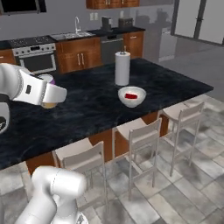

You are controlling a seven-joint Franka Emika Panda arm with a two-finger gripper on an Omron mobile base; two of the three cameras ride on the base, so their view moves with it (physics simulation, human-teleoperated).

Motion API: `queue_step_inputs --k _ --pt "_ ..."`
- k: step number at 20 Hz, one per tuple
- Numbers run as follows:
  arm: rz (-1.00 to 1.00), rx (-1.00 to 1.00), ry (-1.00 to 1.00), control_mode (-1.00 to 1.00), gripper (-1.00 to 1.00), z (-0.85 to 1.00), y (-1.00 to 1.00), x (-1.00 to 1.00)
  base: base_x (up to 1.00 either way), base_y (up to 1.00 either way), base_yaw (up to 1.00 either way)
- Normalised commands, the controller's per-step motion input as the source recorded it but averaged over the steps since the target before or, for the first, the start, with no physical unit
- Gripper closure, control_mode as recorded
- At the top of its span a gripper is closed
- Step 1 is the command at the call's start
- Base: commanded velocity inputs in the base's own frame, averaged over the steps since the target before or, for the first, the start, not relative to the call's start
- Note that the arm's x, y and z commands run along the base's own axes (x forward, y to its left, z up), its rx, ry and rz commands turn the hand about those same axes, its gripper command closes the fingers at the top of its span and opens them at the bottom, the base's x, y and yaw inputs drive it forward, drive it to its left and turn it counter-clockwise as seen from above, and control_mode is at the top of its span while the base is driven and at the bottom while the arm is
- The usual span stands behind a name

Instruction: Open the fridge, grab two sodas, and place both sodas inside the bowl with ice on the dining counter.

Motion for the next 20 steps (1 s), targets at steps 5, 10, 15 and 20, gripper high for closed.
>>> queue_step_inputs --k 5,10,15,20 --pt "0.00 0.00 0.00 1.00 1.00 0.00 0.00 0.00 0.44 -0.86 0.23" --pt "0.00 0.00 0.00 1.00 1.00 0.00 0.00 0.00 0.34 -0.64 0.32" --pt "0.00 0.00 0.00 1.00 1.00 0.00 0.00 0.00 0.32 -0.58 0.36" --pt "0.00 0.00 0.00 1.00 1.00 0.00 0.00 0.00 0.13 -0.80 0.31"
